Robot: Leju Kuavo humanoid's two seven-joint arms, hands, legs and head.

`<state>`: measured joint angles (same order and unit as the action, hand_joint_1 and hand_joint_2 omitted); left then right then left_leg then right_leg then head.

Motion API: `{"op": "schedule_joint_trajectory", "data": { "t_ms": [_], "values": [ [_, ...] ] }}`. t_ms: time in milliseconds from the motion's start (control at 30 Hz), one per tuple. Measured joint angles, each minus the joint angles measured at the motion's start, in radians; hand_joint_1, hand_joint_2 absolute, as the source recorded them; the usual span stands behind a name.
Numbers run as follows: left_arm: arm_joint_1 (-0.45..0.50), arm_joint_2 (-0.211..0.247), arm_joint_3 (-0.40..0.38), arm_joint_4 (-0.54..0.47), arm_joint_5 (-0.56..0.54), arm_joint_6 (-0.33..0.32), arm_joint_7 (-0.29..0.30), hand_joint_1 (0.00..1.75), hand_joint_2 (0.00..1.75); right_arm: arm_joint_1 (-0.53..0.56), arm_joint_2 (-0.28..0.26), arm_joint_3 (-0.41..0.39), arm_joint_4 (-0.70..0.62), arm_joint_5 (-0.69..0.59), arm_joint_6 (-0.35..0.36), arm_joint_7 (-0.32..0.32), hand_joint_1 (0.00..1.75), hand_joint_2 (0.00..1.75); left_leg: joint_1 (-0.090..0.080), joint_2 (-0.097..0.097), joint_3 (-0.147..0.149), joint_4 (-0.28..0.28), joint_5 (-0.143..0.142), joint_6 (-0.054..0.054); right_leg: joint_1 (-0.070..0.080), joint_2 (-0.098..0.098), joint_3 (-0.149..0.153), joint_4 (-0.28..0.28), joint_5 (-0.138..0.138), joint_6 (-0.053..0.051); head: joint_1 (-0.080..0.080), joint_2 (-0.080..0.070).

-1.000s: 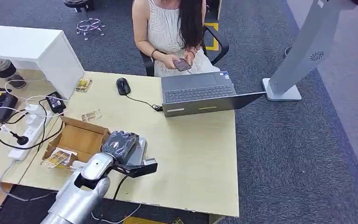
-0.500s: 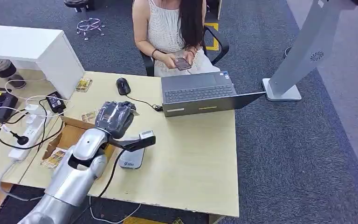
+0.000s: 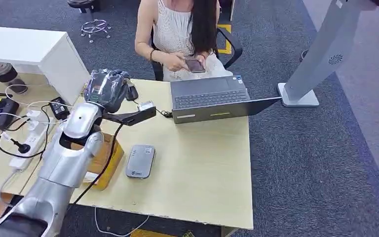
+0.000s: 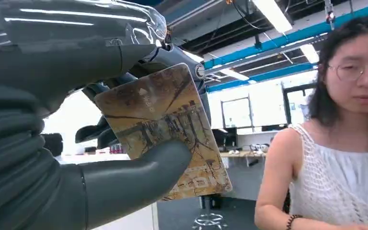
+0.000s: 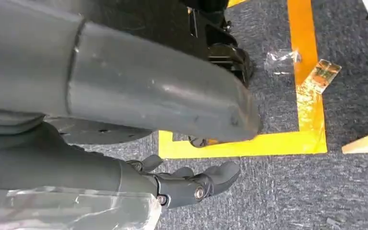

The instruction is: Pass the card to the sensor for recognition and then transmit it.

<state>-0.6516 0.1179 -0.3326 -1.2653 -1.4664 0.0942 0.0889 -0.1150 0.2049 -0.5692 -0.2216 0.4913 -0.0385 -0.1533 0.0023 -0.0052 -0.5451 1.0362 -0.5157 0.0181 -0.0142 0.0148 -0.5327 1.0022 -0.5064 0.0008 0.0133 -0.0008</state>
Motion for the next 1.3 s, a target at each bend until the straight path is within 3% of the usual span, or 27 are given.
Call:
{"op": "schedule_joint_trajectory", "data": {
  "t_ms": [500, 533, 833, 1033, 1167, 1300],
  "values": [
    [-0.033, 0.014, 0.043, 0.088, 0.012, 0.031, -0.011, 1.75, 1.75, 0.000, 0.003, 0.000, 0.000, 0.000, -0.001, -0.003, 0.00, 0.00, 0.000, 0.000, 0.000, 0.000, 0.000, 0.000, 0.000, 0.000, 0.000, 0.000, 0.000, 0.000, 0.000, 0.000],
    [-0.032, 0.016, 0.043, 0.090, 0.014, 0.031, -0.015, 0.00, 1.75, 0.000, 0.003, 0.000, 0.000, 0.000, -0.001, -0.003, 0.00, 0.00, 0.000, 0.000, 0.000, 0.000, 0.000, 0.000, 0.000, 0.000, 0.000, 0.000, 0.000, 0.000, 0.000, 0.000],
    [-0.023, 0.018, 0.044, 0.094, 0.040, 0.021, -0.026, 0.00, 1.75, 0.001, 0.003, 0.000, 0.000, 0.000, -0.003, -0.006, 0.00, 0.00, 0.000, 0.000, 0.000, 0.000, 0.000, 0.000, 0.000, 0.000, 0.000, 0.000, 0.000, 0.000, 0.000, 0.000],
    [-0.003, 0.018, 0.046, 0.089, 0.062, 0.048, -0.029, 0.00, 1.75, 0.001, 0.003, 0.000, 0.000, -0.001, -0.017, -0.015, 0.00, 0.00, 0.000, 0.000, 0.000, 0.000, 0.000, 0.000, 0.000, 0.000, 0.000, 0.000, 0.000, 0.000, 0.000, 0.000],
    [0.078, 0.011, 0.066, 0.002, 0.167, 0.091, -0.080, 0.00, 1.75, 0.006, 0.003, -0.007, 0.000, -0.014, -0.018, -0.029, 0.00, 0.00, 0.000, 0.001, 0.000, 0.000, 0.000, 0.000, 0.000, 0.001, 0.000, 0.000, 0.000, 0.000, 0.000, 0.000],
    [0.240, 0.008, 0.068, -0.163, 0.210, 0.111, -0.125, 0.00, 1.75, 0.016, 0.003, -0.028, 0.000, -0.052, -0.025, -0.057, 0.00, 0.00, 0.000, 0.001, -0.001, -0.001, -0.001, 0.000, 0.000, 0.001, -0.001, 0.000, -0.001, 0.000, 0.003, 0.000]
  ]
}}
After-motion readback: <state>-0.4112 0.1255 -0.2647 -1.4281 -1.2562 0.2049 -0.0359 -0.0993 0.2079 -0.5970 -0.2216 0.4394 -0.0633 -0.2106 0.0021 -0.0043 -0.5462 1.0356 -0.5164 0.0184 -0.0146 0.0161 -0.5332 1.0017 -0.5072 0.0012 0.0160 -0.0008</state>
